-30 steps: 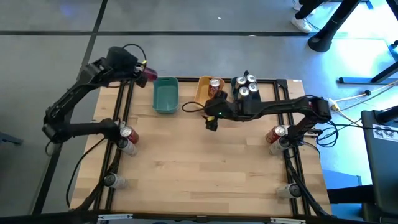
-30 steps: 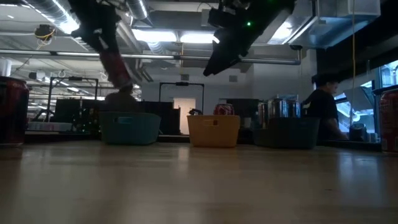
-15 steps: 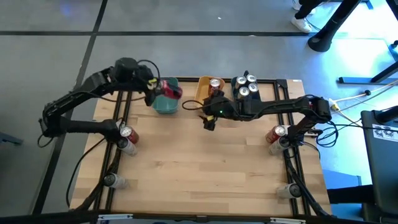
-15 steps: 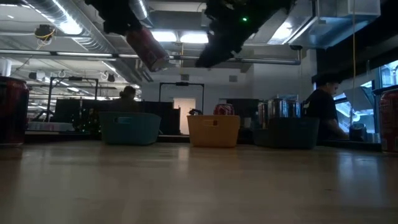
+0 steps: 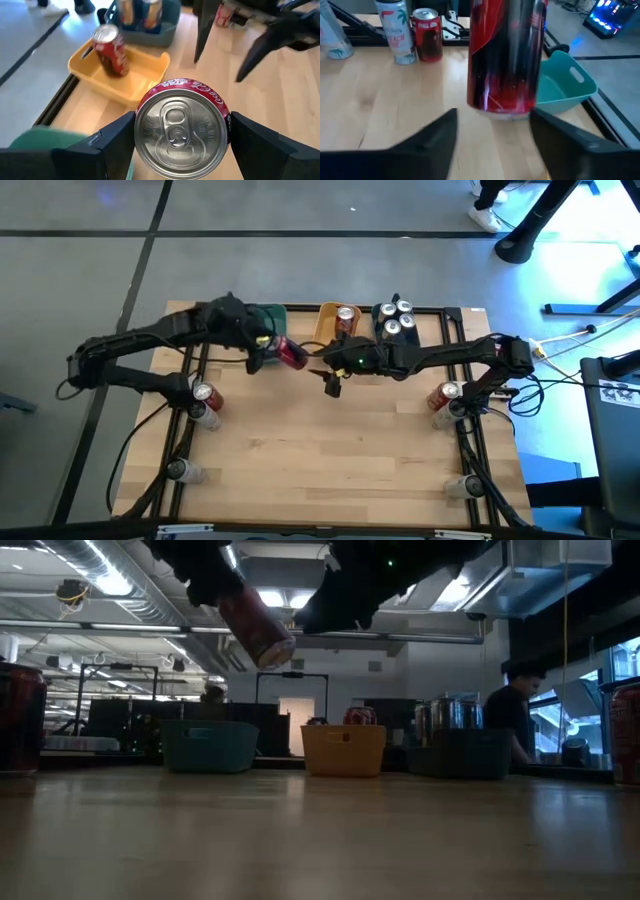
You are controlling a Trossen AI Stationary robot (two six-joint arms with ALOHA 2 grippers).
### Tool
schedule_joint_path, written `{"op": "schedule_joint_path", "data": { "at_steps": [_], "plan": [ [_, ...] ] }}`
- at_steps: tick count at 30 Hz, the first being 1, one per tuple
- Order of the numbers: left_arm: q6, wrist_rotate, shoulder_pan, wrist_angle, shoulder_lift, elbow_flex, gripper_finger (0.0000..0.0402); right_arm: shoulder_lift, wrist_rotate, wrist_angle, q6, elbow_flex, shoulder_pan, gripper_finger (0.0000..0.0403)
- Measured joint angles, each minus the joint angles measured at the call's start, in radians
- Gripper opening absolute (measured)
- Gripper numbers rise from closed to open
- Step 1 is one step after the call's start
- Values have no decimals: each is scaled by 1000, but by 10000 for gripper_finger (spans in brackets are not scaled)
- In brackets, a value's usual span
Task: Sort soda cans
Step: Put the top left red soda can into the yellow bin
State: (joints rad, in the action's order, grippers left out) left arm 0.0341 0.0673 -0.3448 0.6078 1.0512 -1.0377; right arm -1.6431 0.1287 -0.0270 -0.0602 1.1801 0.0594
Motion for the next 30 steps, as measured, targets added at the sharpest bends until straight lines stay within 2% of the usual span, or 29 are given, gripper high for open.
{"op": "schedule_joint_path", "data": {
  "at_steps": [7, 9, 13, 17, 21, 30],
  "plan": [
    [1, 0, 43, -75, 0, 16, 269, -27, -42, -51, -22, -1, 7, 47],
    [1, 0, 55, -120, 0, 16, 269, -41, -42, -70, -24, -1, 7, 13],
    [3, 1, 72, -211, 7, 16, 265, -61, -43, -82, -22, -1, 6, 27],
    [13, 3, 73, -251, 37, 15, 257, -47, -17, -20, -24, 0, 6, 42],
    [26, 1, 59, -287, 82, 15, 243, 38, 40, 127, -22, -2, 6, 39],
    [18, -1, 56, -271, 204, 15, 248, 35, 36, 138, -17, -5, 6, 33]
  ]
}}
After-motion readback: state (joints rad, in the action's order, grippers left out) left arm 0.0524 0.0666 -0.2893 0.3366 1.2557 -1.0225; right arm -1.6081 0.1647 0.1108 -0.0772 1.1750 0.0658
